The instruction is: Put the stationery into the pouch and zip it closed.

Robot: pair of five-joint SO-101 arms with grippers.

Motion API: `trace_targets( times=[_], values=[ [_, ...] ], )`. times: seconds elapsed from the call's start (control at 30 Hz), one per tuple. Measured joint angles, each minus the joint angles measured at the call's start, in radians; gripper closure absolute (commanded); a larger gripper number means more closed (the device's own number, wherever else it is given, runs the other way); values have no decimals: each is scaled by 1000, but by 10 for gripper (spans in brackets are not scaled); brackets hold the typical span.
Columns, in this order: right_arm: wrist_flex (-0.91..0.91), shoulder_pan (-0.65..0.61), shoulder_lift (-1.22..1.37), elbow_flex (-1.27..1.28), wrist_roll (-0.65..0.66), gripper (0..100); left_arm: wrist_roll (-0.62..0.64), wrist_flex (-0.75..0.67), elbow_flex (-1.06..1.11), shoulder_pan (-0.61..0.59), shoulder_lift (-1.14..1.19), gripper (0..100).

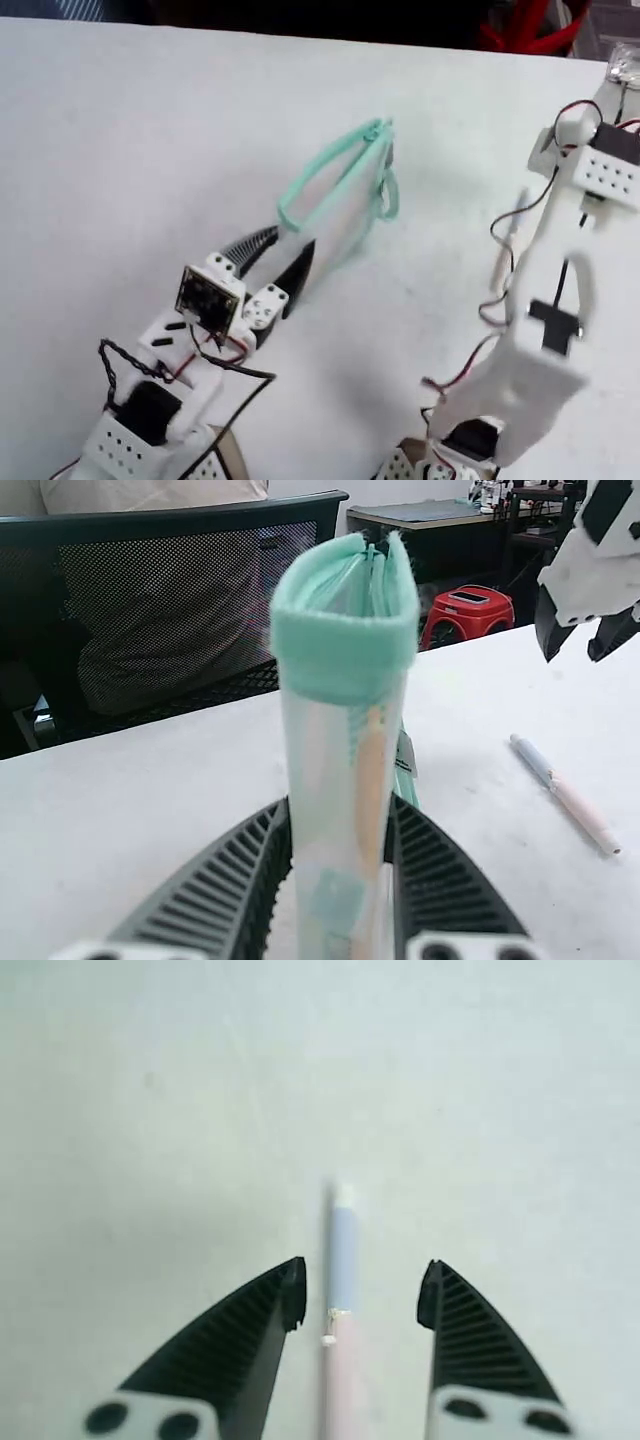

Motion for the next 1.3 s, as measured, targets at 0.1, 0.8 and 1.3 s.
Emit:
trace_targets(
  times=[0.1, 0.8, 1.3],
  values=[
    [46, 14, 169, -157, 0, 817, 0, 0, 0, 0, 0, 854],
    [218, 12, 747, -848, 0, 818, 0, 0, 0, 0, 0, 854],
    [333, -20, 793, -890, 3, 818, 0, 0, 0, 0, 0, 854]
  ],
)
